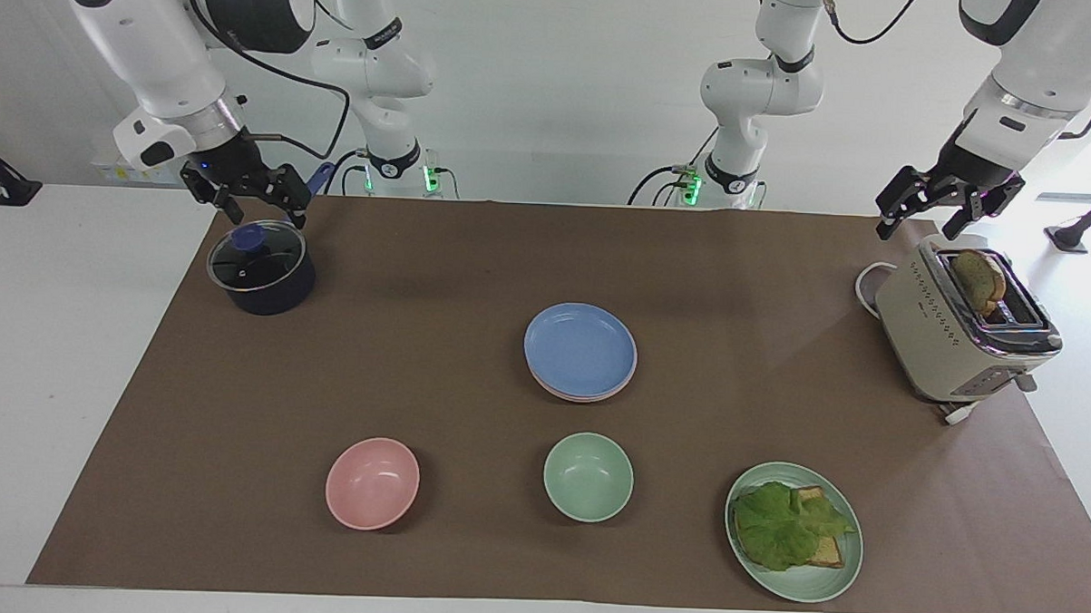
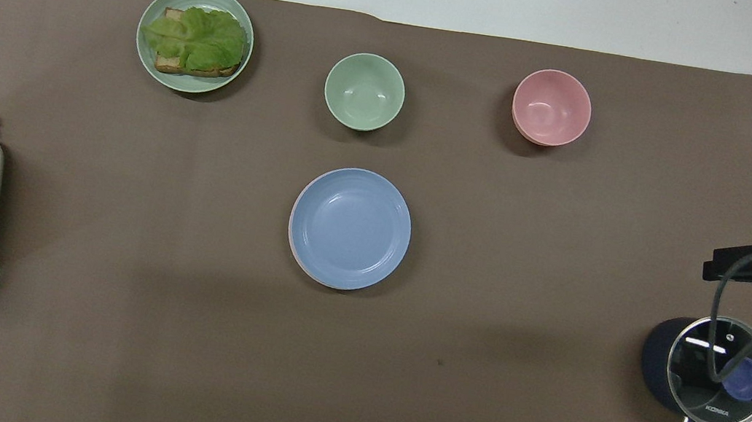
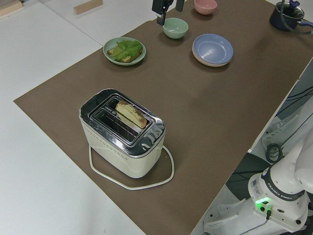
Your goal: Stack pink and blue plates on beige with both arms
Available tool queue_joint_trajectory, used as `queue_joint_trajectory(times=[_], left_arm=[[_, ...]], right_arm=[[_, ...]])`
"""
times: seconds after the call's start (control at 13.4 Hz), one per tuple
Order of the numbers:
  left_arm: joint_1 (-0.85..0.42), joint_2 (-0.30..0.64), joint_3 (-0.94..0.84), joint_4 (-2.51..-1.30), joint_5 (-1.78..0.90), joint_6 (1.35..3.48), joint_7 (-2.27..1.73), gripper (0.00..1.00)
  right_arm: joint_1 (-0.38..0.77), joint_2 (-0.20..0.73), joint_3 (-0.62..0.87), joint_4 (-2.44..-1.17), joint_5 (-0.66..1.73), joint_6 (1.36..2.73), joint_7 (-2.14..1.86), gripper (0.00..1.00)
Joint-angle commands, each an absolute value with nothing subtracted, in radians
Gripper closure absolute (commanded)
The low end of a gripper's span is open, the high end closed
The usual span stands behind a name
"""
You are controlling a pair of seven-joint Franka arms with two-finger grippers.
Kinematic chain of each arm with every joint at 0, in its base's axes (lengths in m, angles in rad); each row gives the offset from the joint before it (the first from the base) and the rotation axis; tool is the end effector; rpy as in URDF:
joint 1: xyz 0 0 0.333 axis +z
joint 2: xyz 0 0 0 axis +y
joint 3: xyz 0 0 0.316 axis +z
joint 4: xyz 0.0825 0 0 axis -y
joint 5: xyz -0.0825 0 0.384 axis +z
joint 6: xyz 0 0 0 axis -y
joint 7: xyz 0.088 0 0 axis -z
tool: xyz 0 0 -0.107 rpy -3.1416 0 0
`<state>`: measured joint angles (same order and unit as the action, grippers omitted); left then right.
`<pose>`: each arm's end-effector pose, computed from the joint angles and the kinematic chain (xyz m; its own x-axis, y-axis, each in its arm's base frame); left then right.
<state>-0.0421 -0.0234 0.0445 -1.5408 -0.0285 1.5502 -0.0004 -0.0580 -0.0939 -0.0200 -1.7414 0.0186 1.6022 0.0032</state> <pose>0.5456 -0.0015 0.6497 0.9995 0.0022 0.0328 0.0013 -0.9996 0.0295 0.5233 -0.0394 0.5973 0.9956 -0.0814 -0.0454 -0.0824 -0.9964 -0.0203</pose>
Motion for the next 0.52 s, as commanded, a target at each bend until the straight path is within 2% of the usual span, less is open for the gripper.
queue_joint_trajectory(times=[0.0, 0.45], left_arm=[[-0.038, -0.029, 0.040, -1.546, -0.014, 1.540, 0.006, 0.00], [-0.038, -0.029, 0.040, -1.545, -0.014, 1.540, 0.006, 0.00]], right_arm=[[-0.055, -0.094, -0.005, -1.655, -0.044, 1.536, -0.047, 0.00], [-0.051, -0.092, 0.005, -1.519, -0.058, 1.408, -0.130, 0.00]])
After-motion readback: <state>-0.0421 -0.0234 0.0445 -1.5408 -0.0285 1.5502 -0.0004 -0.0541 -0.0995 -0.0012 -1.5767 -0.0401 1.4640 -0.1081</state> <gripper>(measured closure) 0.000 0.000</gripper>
